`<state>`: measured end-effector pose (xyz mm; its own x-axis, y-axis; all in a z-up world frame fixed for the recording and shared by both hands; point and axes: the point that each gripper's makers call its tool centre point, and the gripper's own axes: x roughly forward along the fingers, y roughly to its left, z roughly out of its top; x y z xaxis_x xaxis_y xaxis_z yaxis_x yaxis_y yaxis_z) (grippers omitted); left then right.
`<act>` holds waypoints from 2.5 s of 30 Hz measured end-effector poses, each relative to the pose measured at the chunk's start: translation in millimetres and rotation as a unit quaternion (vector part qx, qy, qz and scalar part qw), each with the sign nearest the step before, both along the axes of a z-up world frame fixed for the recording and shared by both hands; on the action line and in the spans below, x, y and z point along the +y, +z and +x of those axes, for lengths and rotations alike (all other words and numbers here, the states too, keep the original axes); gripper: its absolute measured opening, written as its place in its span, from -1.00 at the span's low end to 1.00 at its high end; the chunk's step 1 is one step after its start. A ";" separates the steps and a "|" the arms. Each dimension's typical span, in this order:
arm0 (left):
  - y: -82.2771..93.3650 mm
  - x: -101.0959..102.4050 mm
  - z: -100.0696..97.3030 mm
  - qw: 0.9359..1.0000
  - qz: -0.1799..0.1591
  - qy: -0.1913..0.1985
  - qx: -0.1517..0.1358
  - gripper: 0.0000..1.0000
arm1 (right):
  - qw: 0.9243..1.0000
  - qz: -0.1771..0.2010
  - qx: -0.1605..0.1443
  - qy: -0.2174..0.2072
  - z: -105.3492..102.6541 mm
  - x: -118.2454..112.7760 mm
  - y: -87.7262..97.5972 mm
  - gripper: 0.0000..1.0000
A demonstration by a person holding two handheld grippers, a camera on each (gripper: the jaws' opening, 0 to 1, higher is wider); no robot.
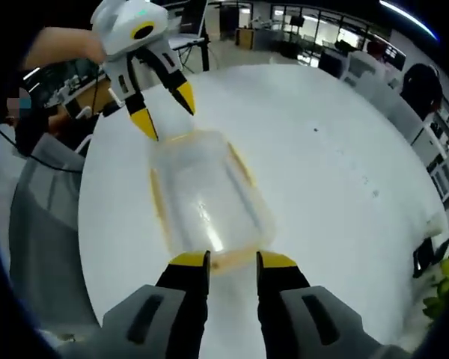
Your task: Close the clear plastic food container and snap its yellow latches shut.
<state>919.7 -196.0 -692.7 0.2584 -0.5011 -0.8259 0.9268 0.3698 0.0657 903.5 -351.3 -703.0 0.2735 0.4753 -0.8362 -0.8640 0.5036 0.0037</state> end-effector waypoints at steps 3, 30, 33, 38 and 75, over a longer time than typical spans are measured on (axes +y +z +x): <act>-1.4 1.0 1.3 1.000 0.001 0.014 -0.001 -0.40 | 1.000 0.006 -0.002 -0.017 1.1 -0.5 -0.5 -0.59; -14.5 -6.3 -2.1 0.989 -0.057 0.133 0.028 -0.53 | 0.989 0.076 0.013 -0.129 2.0 -5.8 -6.3 -0.69; -14.6 -6.6 -2.0 0.987 -0.063 0.144 0.030 -0.54 | 0.982 0.100 0.032 -0.157 0.8 -5.7 -7.0 -0.71; -15.2 -5.9 -2.1 0.984 -0.071 0.161 0.038 -0.54 | 0.971 0.132 0.052 -0.193 0.1 -7.1 -7.9 -0.70; -27.8 -1.4 -2.1 0.925 -0.165 0.302 0.163 -0.55 | 0.924 0.222 0.123 -0.286 -1.2 -1.6 -14.0 -0.64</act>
<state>917.5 -197.4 -720.5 0.3380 -0.5854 -0.7369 0.4961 0.7762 -0.3891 902.3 -352.9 -717.0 0.4140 0.6222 -0.6645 -0.4017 0.7799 0.4800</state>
